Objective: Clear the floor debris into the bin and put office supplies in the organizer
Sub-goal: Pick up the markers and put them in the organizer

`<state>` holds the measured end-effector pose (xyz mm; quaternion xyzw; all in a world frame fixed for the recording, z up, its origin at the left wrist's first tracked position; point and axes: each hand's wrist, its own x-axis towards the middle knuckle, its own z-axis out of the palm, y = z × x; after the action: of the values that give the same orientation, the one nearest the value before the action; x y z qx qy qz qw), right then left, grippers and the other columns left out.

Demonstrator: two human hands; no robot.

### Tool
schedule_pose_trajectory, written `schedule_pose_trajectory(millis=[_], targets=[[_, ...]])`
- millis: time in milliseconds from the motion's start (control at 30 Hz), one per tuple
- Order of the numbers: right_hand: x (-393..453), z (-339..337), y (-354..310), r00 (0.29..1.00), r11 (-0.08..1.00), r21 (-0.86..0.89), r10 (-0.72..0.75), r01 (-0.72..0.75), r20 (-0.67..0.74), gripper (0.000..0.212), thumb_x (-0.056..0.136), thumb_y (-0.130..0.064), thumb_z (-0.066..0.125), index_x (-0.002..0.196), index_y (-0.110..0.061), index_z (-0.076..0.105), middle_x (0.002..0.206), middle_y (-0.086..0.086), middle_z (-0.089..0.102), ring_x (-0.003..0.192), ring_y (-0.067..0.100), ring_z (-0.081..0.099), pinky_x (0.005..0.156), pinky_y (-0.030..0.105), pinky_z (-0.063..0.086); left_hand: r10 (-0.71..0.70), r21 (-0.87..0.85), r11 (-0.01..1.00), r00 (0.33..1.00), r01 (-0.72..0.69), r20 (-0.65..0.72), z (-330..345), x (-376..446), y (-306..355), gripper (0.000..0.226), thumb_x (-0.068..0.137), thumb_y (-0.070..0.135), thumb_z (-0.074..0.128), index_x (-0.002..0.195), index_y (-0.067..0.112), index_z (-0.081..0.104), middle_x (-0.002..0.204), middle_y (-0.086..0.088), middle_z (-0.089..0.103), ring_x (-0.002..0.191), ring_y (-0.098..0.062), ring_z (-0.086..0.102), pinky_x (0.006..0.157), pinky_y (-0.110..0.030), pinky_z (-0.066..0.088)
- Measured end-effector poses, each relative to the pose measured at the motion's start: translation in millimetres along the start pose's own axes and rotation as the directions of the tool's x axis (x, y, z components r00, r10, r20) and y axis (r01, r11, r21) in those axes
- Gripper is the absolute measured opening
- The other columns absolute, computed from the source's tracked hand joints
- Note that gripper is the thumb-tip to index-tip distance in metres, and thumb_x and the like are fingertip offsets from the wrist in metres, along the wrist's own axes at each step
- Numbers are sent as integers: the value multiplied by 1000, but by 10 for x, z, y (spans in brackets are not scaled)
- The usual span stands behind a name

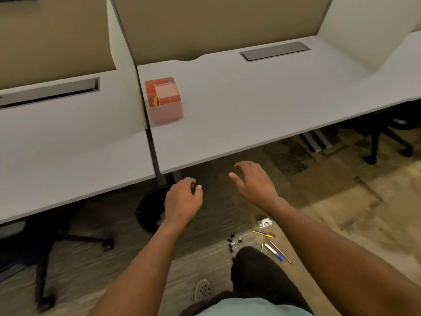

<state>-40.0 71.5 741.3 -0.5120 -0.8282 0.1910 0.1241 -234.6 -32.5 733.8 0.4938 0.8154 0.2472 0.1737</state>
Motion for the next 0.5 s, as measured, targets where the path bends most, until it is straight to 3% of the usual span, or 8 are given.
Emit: schedule_pose_trajectory(millis=[167, 500], targets=[[-399, 17, 424, 997, 998, -16, 63, -62, 47, 43, 93, -53, 45, 123, -23, 53, 124, 0, 58, 115, 18, 52, 94, 35, 45, -8, -23, 1000, 997, 9, 78, 256, -284, 128, 28, 91, 36, 56, 115, 22, 62, 102, 7, 67, 91, -10, 61, 79, -32, 54], [-1043, 291, 1864, 940, 966, -89, 258, -244, 222, 24, 93, -30, 54, 107, -12, 62, 110, 9, 65, 104, 30, 57, 88, 38, 46, -106, -12, 994, 979, 110, 175, 1469, -591, 289, 20, 89, 32, 57, 101, 19, 67, 95, 2, 71, 87, -18, 64, 74, -32, 52]])
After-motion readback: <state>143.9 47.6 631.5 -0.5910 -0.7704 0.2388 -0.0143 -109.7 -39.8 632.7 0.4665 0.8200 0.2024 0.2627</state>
